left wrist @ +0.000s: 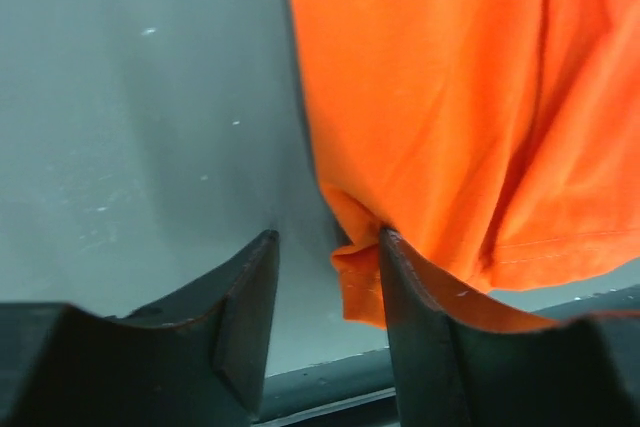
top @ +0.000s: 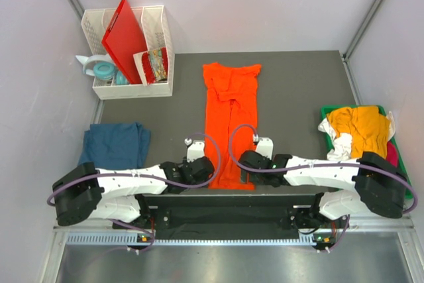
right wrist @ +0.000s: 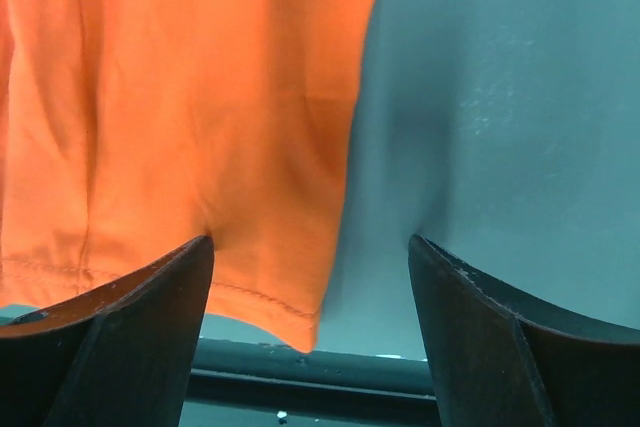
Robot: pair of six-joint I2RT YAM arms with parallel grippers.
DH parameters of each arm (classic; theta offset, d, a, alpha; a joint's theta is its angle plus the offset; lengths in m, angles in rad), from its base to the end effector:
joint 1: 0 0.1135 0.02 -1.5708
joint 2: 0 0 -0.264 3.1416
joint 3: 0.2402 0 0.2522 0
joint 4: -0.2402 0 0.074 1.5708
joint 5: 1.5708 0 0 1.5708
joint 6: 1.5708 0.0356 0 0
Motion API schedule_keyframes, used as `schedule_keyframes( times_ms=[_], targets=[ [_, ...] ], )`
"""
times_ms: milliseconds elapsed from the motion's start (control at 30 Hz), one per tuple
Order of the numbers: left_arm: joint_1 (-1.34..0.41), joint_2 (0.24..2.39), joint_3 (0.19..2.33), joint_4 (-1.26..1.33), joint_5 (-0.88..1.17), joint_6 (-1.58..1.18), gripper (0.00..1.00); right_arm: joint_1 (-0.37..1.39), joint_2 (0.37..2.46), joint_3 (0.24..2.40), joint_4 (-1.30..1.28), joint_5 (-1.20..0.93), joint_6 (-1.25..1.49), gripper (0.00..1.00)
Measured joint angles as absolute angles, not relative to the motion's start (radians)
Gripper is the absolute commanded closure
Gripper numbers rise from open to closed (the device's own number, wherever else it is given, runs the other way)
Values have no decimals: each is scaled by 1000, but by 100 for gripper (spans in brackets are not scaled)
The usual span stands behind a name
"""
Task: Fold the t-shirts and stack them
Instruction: Grab the bottom of the folded rectangular tshirt with both arms
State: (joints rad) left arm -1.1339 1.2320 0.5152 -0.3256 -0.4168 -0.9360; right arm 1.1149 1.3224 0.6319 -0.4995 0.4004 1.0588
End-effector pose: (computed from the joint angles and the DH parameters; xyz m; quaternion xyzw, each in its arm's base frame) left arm 0.1019 -0.1842 0.1548 0.0395 0.9451 -0.1177 0.3022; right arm 0.1101 0.1931 0.1605 0.0106 0.9630 0.0733 0.2591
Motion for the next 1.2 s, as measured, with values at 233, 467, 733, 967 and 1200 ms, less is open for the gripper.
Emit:
schedule_keyframes(
  times_ms=[233,467,733,967,1200],
  targets=[
    [-1133,1224,506,-310,-364,-939,78,1146,1333,637,-494,405,1077,35],
    [-1134,1165,466,-315,-310,-949,87,1203,1331,624,-477,397,1143,58],
    [-1134,1181,470,-300,-292,-944,94,1215,1330,617,-466,394,1196,75],
    [-1134,1192,471,-276,-274,-939,100,1216,1333,615,-472,387,1217,100],
    [-1134,1186,488,-324,-280,-923,100,1281,1340,655,-566,426,1235,100]
  ],
)
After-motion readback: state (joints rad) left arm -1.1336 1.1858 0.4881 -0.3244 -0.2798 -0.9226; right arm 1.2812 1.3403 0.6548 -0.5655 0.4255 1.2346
